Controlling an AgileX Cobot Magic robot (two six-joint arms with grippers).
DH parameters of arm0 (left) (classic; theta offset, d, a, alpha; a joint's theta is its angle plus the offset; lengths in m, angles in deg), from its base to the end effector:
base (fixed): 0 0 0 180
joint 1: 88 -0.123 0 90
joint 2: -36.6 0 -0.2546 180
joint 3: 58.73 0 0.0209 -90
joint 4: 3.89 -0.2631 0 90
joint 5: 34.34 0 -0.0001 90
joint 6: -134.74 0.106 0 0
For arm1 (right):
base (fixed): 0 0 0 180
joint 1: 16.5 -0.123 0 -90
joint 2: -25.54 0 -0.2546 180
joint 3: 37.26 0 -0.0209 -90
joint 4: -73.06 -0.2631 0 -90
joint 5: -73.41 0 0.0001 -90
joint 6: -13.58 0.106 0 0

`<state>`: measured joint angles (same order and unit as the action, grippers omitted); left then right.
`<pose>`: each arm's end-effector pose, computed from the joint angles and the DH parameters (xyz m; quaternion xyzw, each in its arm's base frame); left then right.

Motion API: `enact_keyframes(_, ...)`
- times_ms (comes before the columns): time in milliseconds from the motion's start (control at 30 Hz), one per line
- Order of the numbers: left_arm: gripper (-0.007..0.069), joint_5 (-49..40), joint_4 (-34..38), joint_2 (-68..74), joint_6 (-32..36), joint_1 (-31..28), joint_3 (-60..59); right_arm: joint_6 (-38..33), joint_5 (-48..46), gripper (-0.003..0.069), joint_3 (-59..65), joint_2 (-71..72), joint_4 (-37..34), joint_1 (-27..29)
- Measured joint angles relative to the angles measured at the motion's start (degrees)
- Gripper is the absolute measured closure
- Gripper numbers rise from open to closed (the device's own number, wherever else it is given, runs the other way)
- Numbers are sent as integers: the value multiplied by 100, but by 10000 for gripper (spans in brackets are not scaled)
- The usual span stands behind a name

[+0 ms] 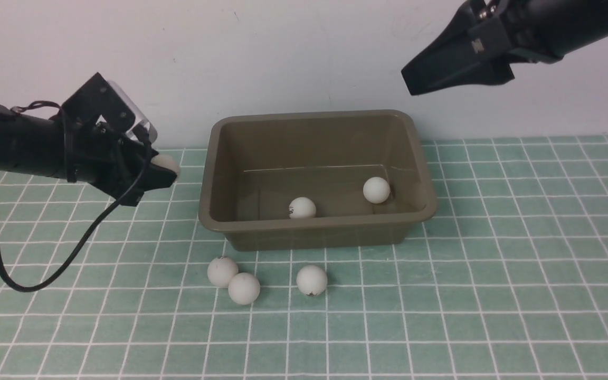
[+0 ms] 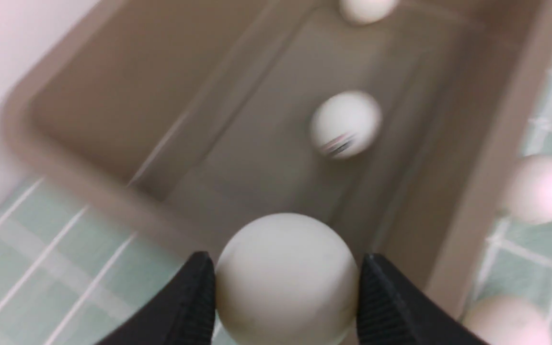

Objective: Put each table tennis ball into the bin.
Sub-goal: Use the left arm to put the table tennis ball into the box, then use the left arm to clamp the table tennis ball closest to it

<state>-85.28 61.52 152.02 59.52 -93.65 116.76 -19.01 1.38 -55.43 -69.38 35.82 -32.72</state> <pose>0.3939 -0.0363 0.1768 0.4400 0.7769 -0.1990 0.4039 0.2934 0.1489 0.3866 -0.3651 0.8366 0.2795 0.2978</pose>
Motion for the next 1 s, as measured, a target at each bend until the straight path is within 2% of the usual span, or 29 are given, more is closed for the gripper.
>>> enact_keyframes(167, 290, -129, 18, 346, -6, 329, 334, 0, 0, 237, 0, 0, 0, 0)
enact_keyframes(300, 287, -93, -107, 484, -686, 451, 668, 0, 0, 237, 0, 0, 6, 0)
enact_keyframes(400, 239, -103, -382, 484, -1272, 463, 889, 0, 0, 237, 0, 0, 18, 0)
enact_keyframes(467, 196, -173, -829, 452, -2016, 458, 1105, 0, 0, 237, 0, 0, 20, 0)
enact_keyframes(567, 184, -285, -1629, 318, -3041, 458, 1319, 0, 0, 237, 0, 0, 20, 0)
enact_keyframes(733, 218, -624, -2797, -30, -4934, 452, 1398, 0, 0, 237, 0, 0, 26, 0)
enact_keyframes(767, 239, -913, -3183, -148, -5438, 452, 1398, 0, 0, 237, 0, 0, 25, 0)
enact_keyframes(867, 271, -1467, -3566, -227, -6139, 452, 1405, 0, 0, 237, 0, 0, 31, 0)
enact_keyframes(1000, 283, -1788, -3663, -233, -6397, 468, 1259, 0, 0, 237, 0, 0, 43, 0)
